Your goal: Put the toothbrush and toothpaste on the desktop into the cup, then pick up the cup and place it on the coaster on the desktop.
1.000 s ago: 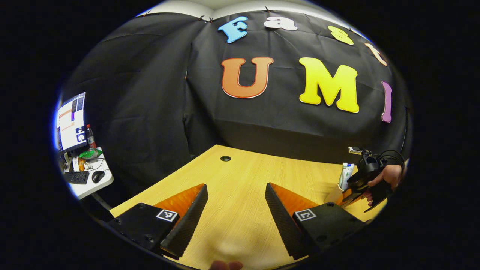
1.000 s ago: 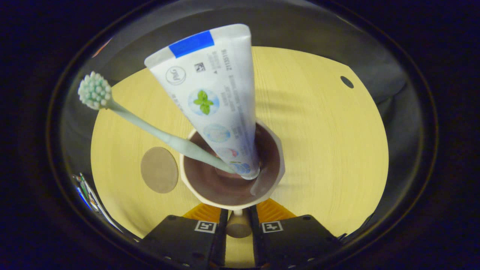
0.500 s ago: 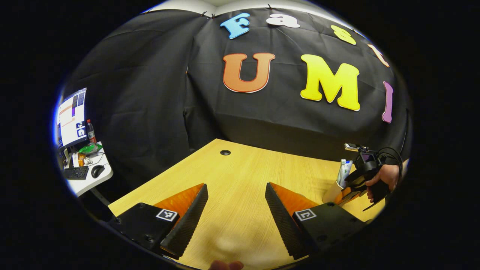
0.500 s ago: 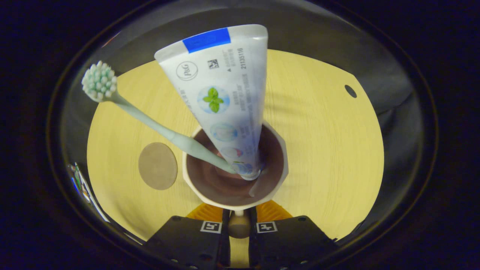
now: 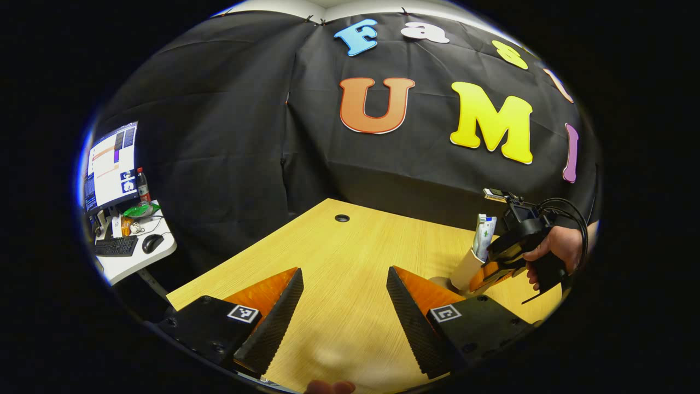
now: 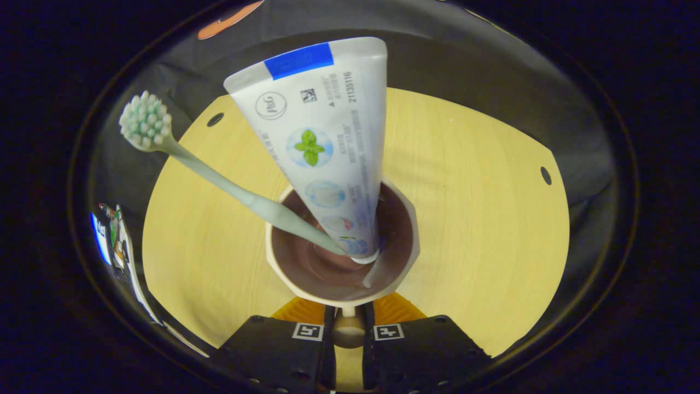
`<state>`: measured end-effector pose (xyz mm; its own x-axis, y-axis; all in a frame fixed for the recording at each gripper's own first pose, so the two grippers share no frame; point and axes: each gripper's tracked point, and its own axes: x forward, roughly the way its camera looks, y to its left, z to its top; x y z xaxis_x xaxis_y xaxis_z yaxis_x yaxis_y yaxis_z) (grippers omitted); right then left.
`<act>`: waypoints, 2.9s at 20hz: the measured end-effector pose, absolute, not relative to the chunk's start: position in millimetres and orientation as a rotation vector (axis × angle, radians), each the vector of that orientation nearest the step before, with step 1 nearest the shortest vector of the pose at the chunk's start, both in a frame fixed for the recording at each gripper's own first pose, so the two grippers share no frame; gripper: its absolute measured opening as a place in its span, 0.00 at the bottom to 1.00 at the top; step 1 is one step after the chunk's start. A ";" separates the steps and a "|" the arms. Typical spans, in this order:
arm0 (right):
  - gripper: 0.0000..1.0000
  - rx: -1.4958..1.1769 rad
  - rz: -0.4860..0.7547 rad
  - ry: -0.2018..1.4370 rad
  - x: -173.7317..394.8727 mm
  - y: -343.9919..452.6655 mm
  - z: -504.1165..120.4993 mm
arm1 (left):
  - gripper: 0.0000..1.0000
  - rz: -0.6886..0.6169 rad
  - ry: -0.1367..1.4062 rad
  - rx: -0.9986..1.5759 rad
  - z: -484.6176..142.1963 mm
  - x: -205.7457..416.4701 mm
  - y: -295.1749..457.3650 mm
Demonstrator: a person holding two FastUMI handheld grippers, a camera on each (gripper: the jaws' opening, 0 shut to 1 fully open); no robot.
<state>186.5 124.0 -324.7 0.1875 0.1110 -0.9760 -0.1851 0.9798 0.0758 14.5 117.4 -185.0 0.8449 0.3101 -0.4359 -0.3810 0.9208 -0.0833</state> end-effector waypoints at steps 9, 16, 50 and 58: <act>0.18 -0.098 0.217 1.395 181.3 156.3 -340.5 | 0.98 0.428 0.458 -0.176 -191.1 -17.6 148.4; 0.63 -0.036 0.197 1.354 175.3 161.8 -328.9 | 0.98 0.403 0.455 -0.159 -185.2 -16.5 148.7; 0.81 0.045 -0.015 0.194 72.4 -40.3 36.4 | 0.97 -0.014 0.095 -0.113 39.3 46.2 -47.2; 0.82 0.057 -0.006 0.189 73.7 -41.9 37.9 | 0.96 -0.006 0.098 -0.102 39.8 44.9 -51.5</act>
<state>73.7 -41.9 37.9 0.9822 -0.0011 -0.1878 0.0118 0.9984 0.0560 44.9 -51.5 39.8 0.9952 -0.0111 -0.0970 0.0011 0.9948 -0.1020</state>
